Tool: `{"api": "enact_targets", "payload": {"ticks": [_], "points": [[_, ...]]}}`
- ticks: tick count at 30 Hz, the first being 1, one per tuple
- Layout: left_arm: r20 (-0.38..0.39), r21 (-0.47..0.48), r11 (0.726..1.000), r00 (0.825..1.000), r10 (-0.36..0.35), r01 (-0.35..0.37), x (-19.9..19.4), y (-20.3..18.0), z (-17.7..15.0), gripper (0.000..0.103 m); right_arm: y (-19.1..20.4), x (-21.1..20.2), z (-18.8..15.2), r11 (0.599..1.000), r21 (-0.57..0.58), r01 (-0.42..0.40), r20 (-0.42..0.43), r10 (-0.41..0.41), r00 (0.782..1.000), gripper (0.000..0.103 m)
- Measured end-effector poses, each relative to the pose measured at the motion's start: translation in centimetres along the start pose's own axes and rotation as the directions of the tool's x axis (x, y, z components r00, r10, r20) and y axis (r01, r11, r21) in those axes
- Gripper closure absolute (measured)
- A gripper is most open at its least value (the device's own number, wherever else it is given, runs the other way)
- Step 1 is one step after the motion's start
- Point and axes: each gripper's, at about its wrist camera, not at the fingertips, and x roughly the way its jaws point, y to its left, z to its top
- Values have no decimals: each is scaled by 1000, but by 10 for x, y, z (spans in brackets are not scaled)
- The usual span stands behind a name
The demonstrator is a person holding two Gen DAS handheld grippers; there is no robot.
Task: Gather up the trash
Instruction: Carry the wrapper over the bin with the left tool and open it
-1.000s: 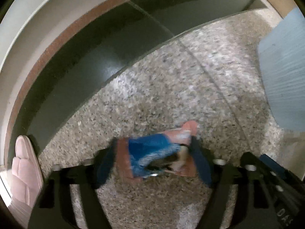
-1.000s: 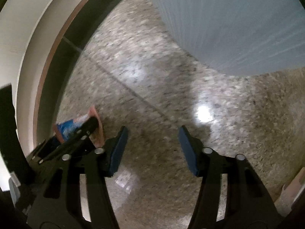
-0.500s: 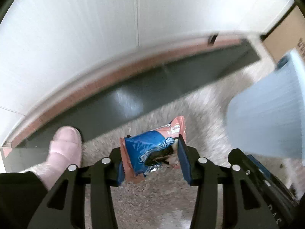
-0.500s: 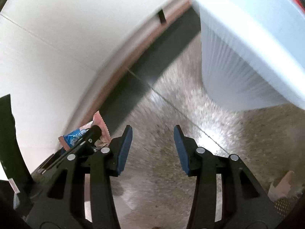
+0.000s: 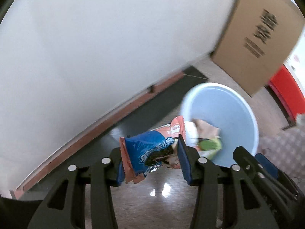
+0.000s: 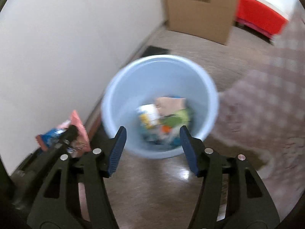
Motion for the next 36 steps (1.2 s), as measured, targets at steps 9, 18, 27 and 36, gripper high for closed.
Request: {"api": "enact_targets", "payload": {"ticks": [9,18,27,36], "points": [[-60,196,979,997,-38,49,56,-107,3,57,-66,63,8,987,126,102,-144,-83,986,44],[-140,245,969,990,5,30,110,-112,-4,57,-79,97,0,982,181,50,-234,-6,972,71],[-154,250,967,988,-2,41,119,-112,-1,56,-70,102,5,988,149,49,-232,-13,973,78],[-159,240,970,987,0,39,121,-110,3,42,-73,101,5,988,145,54,-236,-19,971,78]]}}
